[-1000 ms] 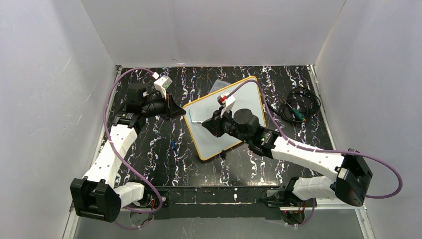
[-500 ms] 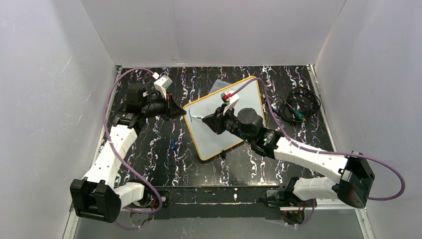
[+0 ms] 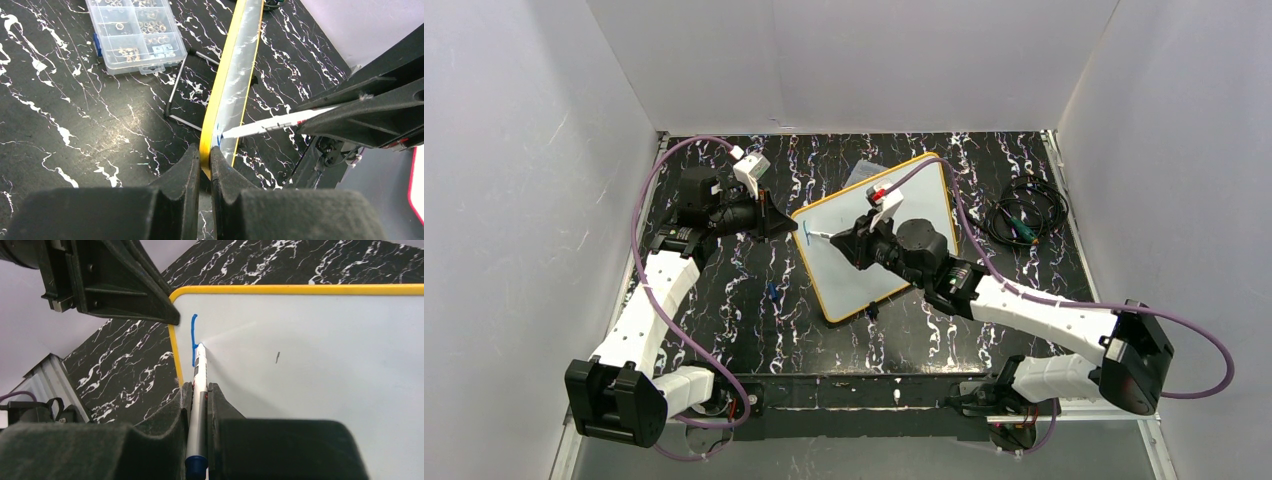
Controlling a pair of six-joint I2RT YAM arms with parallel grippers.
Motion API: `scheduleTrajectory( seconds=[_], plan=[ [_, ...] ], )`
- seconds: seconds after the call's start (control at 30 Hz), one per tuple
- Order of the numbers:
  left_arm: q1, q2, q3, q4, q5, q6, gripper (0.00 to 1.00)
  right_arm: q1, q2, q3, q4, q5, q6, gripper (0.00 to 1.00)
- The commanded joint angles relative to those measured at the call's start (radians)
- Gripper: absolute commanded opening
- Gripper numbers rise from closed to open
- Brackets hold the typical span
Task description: Write a sentence on the whiteboard
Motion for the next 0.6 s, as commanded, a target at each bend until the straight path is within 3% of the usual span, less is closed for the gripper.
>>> scheduleTrajectory(
  seconds=[0.0, 0.33, 0.57],
  plan=[
    [-0.006, -0.036, -0.014, -0.013, 0.029, 0.033, 0.00, -0.003, -0.049, 0.003, 0.029, 0.128, -0.021, 0.01],
    [-0.005, -0.037, -0.013, -0.010, 0.031, 0.034, 0.00, -0.002, -0.068, -0.002, 0.102, 0.050, -0.032, 0.01],
    [-0.006, -0.036, -0.014, -0.008, 0.038, 0.034, 0.00, -0.003, -0.046, 0.021, 0.128, 0.089, -0.052, 0.01]
  ],
)
